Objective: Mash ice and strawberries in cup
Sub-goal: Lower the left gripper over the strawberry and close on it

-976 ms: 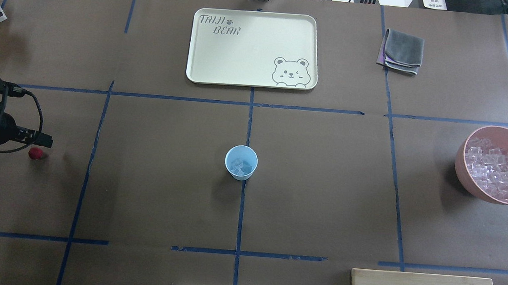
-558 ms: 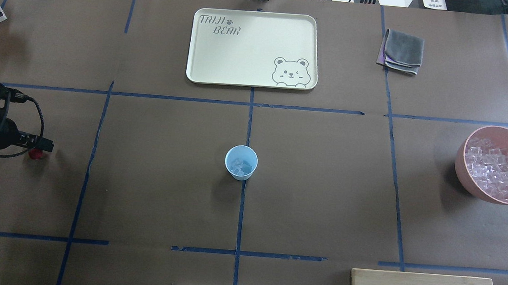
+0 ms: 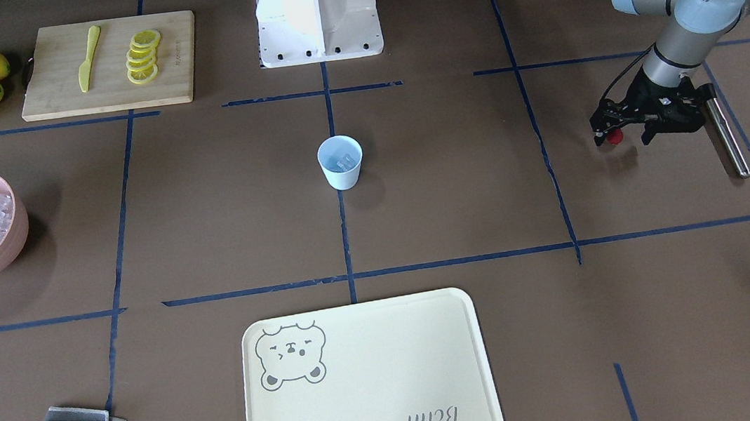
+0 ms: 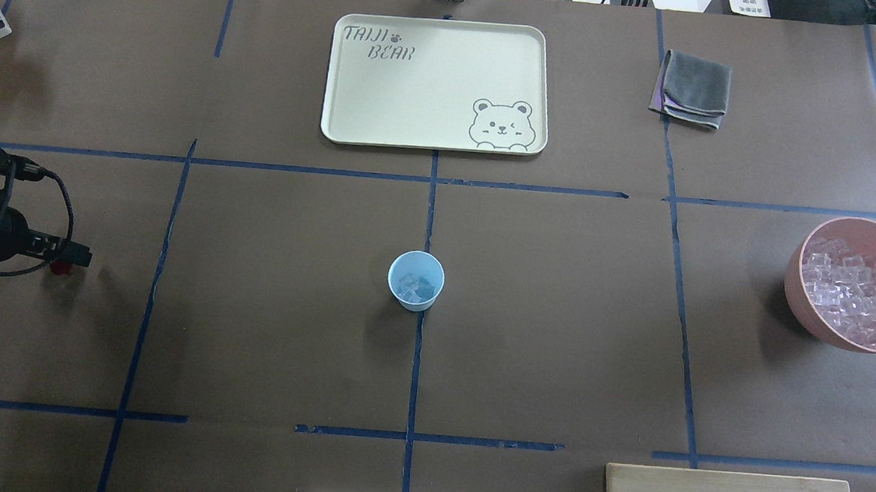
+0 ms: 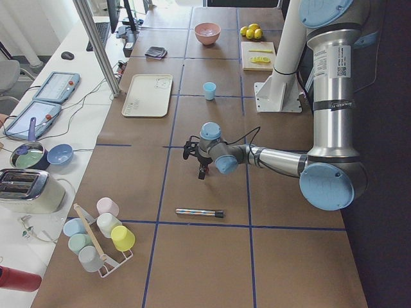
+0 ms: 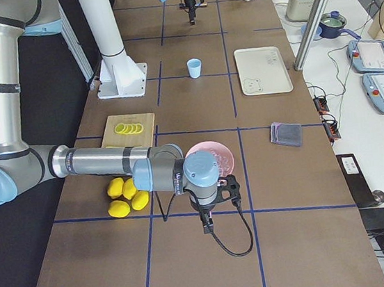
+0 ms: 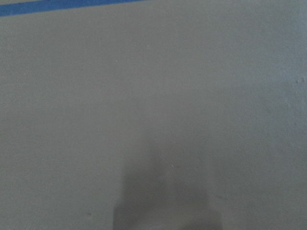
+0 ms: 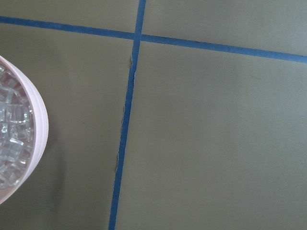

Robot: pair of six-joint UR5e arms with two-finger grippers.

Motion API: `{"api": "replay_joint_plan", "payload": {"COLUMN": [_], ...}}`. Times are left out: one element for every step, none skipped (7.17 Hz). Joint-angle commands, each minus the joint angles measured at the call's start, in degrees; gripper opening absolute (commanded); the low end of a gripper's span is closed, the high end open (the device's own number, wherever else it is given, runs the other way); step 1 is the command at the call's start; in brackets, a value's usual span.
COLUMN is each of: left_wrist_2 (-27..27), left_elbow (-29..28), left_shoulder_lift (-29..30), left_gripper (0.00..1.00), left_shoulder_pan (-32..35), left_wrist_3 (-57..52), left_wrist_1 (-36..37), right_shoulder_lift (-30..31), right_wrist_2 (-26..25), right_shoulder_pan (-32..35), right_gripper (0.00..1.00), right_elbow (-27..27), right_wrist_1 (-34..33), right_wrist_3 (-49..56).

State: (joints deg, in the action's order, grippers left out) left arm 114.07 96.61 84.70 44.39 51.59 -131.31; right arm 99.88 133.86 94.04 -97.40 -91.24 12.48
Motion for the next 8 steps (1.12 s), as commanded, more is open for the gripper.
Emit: {"api": "replay_joint_plan", "payload": {"left_wrist_2": [0.09, 0.01, 0.09, 0.18, 0.44, 0.36, 0.36, 0.36], "left_elbow": [0.25, 0.34, 0.34, 0.77, 1.47, 3.13, 5.67, 9.27], "left_shoulder_lift": [-0.67, -0.67, -0.67, -0.76, -0.76, -1.2, -2.42, -2.87], "left_gripper": [0.97, 0.94, 0.85, 0.46, 0.1, 0.02, 0.0, 0.0], "left_shoulder_pan": [-0.79, -0.97, -1.06, -1.06, -1.06, -0.97, -0.97, -0.97], "left_wrist_3": [0.0, 0.0, 0.0, 0.0, 0.09, 0.09, 0.09, 0.09], "left_wrist_1": [0.0, 0.0, 0.0, 0.09, 0.17, 0.44, 0.7, 2.79], "right_shoulder_lift": [0.14, 0.14, 0.14, 0.14, 0.14, 0.14, 0.14, 0.14], "right_wrist_2": [0.0, 0.0, 0.0, 0.0, 0.0, 0.0, 0.0, 0.0], "right_shoulder_pan": [0.0, 0.0, 0.0, 0.0, 0.0, 0.0, 0.0, 0.0], "right_gripper": [1.0, 1.0, 1.0, 1.0, 1.0, 1.0, 1.0, 1.0], "right_elbow": [0.01, 0.01, 0.01, 0.01, 0.01, 0.01, 0.01, 0.01], "right_wrist_1": [0.01, 0.01, 0.01, 0.01, 0.01, 0.01, 0.01, 0.01], "right_wrist_3": [0.0, 0.0, 0.0, 0.0, 0.0, -0.08, -0.17, -0.26]}}
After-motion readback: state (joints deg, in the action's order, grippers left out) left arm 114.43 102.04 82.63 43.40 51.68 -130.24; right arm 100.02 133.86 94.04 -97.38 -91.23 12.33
